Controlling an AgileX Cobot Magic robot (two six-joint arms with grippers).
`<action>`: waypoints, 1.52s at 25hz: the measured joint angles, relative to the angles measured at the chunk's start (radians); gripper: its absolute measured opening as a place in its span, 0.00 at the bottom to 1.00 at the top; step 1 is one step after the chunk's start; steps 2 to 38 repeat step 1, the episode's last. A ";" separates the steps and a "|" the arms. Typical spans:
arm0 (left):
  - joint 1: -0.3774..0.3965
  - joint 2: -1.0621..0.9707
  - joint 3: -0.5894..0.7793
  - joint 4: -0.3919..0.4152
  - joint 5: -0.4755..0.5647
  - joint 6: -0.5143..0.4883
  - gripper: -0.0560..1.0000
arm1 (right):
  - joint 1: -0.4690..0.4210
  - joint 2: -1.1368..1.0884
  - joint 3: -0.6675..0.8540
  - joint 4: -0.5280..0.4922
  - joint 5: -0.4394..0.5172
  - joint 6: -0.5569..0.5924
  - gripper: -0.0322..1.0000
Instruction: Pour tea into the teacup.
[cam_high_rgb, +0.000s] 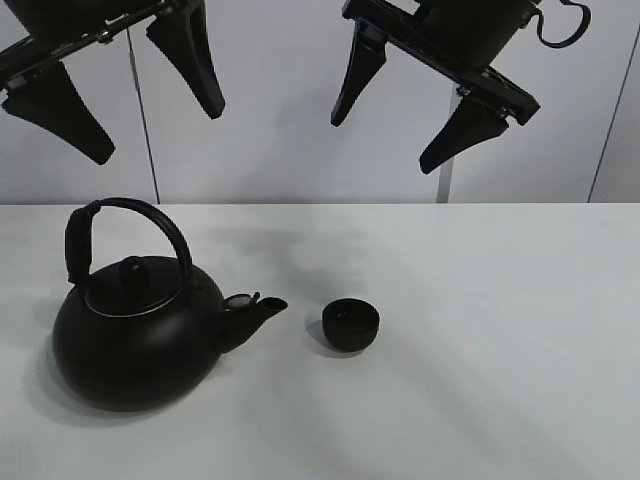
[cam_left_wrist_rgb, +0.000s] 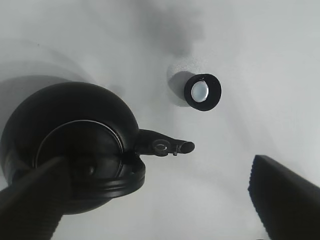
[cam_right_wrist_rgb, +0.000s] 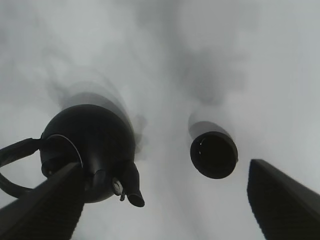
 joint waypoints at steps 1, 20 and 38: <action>0.000 0.000 0.000 0.000 0.000 0.000 0.71 | 0.000 0.000 0.000 0.000 0.000 0.000 0.62; 0.000 0.000 0.000 0.000 0.000 0.000 0.71 | 0.000 0.000 0.000 0.000 0.000 0.000 0.62; 0.000 0.000 0.000 0.000 0.000 0.000 0.71 | 0.000 0.000 0.000 0.000 0.000 0.000 0.62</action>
